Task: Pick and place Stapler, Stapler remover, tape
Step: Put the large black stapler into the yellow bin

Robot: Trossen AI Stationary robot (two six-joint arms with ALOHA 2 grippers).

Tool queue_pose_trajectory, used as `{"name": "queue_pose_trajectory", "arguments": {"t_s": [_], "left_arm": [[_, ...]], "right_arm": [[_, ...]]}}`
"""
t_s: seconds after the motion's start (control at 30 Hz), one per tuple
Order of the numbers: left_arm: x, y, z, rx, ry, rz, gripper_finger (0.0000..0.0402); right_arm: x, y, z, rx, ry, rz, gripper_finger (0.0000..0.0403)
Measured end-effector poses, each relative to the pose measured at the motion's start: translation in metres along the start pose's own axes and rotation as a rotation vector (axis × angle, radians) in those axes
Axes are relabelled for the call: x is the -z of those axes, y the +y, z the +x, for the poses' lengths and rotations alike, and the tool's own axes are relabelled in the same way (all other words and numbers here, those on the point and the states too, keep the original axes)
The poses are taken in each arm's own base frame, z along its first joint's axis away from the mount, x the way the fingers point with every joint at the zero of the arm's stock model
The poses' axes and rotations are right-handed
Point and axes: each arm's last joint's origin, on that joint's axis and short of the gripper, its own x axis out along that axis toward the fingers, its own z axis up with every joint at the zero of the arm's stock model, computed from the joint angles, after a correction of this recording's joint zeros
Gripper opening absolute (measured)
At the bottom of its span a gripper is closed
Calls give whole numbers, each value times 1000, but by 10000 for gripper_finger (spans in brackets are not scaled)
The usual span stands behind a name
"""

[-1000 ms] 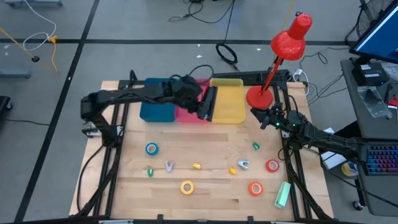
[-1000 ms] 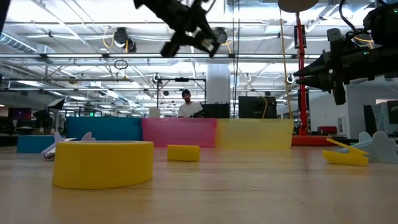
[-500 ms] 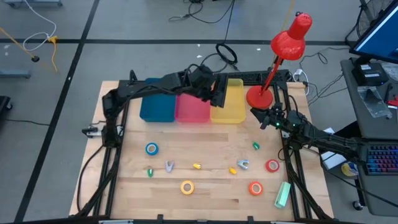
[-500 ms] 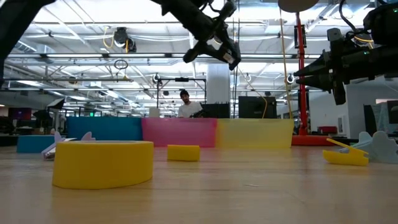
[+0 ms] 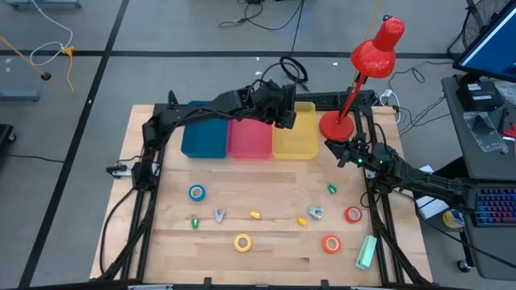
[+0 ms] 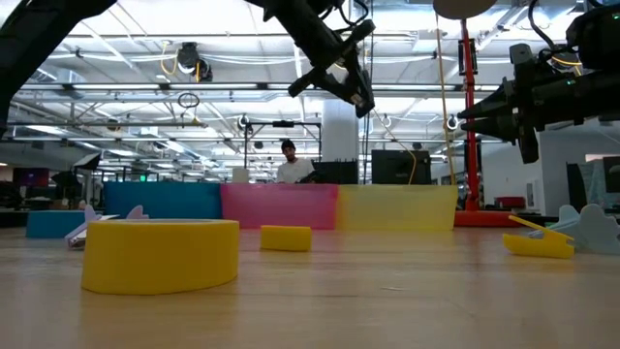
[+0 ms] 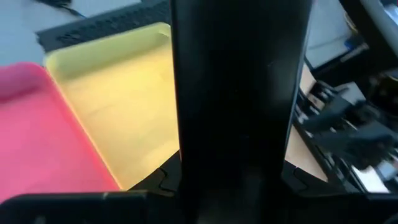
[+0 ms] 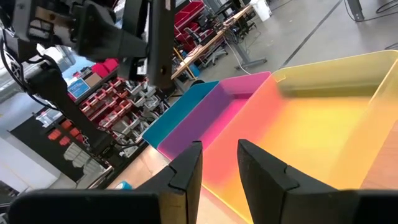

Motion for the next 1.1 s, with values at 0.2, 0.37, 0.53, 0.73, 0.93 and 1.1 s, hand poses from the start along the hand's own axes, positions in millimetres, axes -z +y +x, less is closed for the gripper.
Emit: {"name": "queue_pose_trajectory", "arguments": {"t_s": [0.2, 0.37, 0.53, 0.73, 0.93, 1.1], "left_arm": [[-5, 2, 4, -15, -49, -22, 127], [-7, 10, 22, -21, -63, -48, 127], [-3, 23, 52, -54, -45, -69, 127], [2, 40, 84, -86, -32, -101, 127], [6, 46, 97, -134, -43, -91, 127], [7, 49, 100, -159, -46, -81, 127]], "right_arm": [[0, 0, 0, 0, 0, 0, 95], [0, 0, 0, 0, 0, 0, 95], [0, 0, 0, 2, 3, -1, 95], [1, -1, 1, 8, 10, -2, 95], [1, -1, 1, 8, 10, -2, 95], [1, -1, 1, 8, 10, -2, 95]]}}
